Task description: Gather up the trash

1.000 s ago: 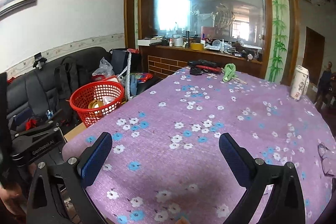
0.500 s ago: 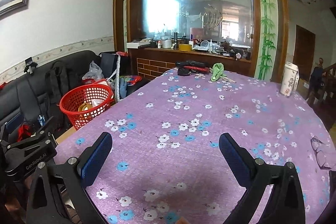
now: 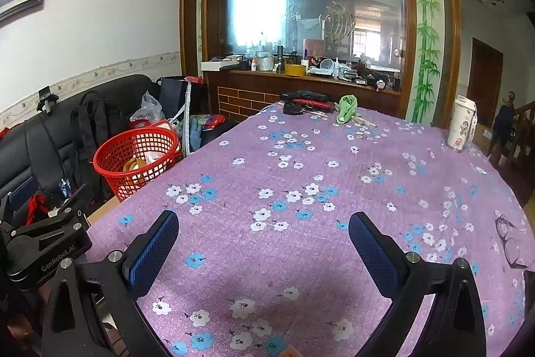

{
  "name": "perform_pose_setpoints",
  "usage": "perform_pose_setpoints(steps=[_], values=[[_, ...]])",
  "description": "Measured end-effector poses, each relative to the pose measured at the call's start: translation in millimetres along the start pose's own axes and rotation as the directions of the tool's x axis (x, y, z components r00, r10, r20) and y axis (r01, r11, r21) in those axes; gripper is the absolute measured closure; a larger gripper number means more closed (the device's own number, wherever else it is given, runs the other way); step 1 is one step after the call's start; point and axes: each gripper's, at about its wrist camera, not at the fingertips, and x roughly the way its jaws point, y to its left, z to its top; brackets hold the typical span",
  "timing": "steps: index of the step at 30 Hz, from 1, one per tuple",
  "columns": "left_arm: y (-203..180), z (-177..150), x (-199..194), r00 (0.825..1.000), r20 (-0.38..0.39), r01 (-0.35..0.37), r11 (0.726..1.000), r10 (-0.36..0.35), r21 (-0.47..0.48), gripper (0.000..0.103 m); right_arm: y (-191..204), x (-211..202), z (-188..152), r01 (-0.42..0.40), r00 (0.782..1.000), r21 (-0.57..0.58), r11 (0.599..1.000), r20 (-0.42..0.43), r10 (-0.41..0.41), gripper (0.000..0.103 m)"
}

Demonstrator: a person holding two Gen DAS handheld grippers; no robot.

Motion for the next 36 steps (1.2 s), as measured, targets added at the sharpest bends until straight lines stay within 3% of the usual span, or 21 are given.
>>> perform_pose_setpoints(steps=[36], values=[[-0.1, -3.8, 4.0, 1.000, -0.015, -0.002, 1.000, 0.002, 0.011, 0.002, 2.1, 6.4, -2.5, -0.006, 1.000, -0.004, 1.000, -0.023, 0.006, 0.000]])
